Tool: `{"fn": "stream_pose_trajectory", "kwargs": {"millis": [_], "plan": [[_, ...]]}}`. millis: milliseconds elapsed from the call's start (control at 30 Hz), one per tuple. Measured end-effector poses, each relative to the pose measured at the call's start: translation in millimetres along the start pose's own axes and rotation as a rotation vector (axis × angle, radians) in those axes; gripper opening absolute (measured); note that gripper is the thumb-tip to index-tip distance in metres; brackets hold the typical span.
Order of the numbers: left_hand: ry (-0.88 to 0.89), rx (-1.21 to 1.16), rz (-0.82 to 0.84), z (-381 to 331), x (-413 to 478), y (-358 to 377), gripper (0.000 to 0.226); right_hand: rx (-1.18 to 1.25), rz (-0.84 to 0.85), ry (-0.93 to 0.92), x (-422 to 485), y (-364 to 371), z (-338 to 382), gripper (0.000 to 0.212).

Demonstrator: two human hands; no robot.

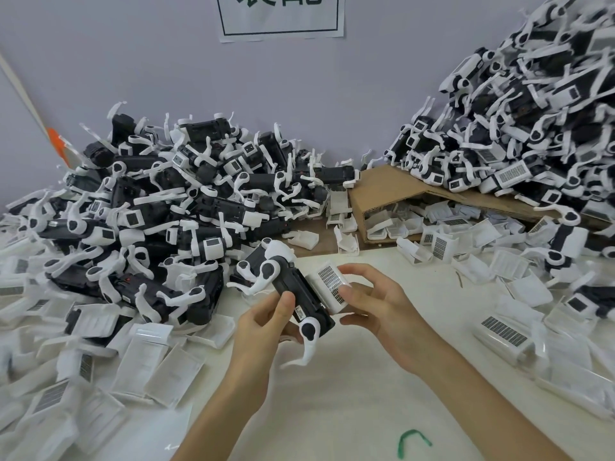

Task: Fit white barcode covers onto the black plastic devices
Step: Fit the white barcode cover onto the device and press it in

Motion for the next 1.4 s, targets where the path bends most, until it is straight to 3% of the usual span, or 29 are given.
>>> {"fn": "stream_pose_trajectory", "kwargs": {"millis": [167, 233, 367, 433, 600, 867, 1067, 1400], "plan": [[-0.023, 0.004, 0.009, 0.9, -1.3, 0.6, 0.078, -0.069, -0.048, 0.041, -0.4, -2.2, -1.8, 0.020], [-0.045, 0.005, 0.008, 2.2, -1.7, 1.2, 0.071, -0.094, -0.050, 0.061, -0.7, -0.6, -4.1, 0.022], [-0.078, -0.007, 0.038, 0.8, -2.6, 6.4, 0.036, -0.131, -0.047, 0.060, -0.7, 1.0, -4.0, 0.026], [-0.068, -0.011, 0.036, -0.9, -2.7, 6.3, 0.037, -0.121, -0.061, 0.052, -0.4, -1.1, -2.2, 0.026], [-0.070, 0.006, 0.031, 3.2, -2.3, 5.3, 0.064, -0.154, -0.035, 0.052, -0.3, 1.4, -1.7, 0.026], [-0.064, 0.002, 0.064, 1.1, -3.7, 10.9, 0.064, -0.211, -0.010, 0.089, -0.3, 9.0, -9.8, 0.031], [-0.073, 0.014, 0.058, -0.3, -3.8, 9.0, 0.057, -0.250, 0.004, 0.104, -0.8, 10.8, -10.5, 0.032], [-0.041, 0.064, 0.126, -1.8, -1.3, 12.4, 0.026, -0.383, -0.017, -0.084, -1.7, 11.7, 4.4, 0.028]]}}
Point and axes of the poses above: each hand's wrist, its own x-axis towards the middle knuckle, its own y-axis out of the palm, z = x × y, the point moved 7 cm from there along x, towards the middle knuckle, and after that the axes turned 10 degrees about z, right-handed, at the moved point
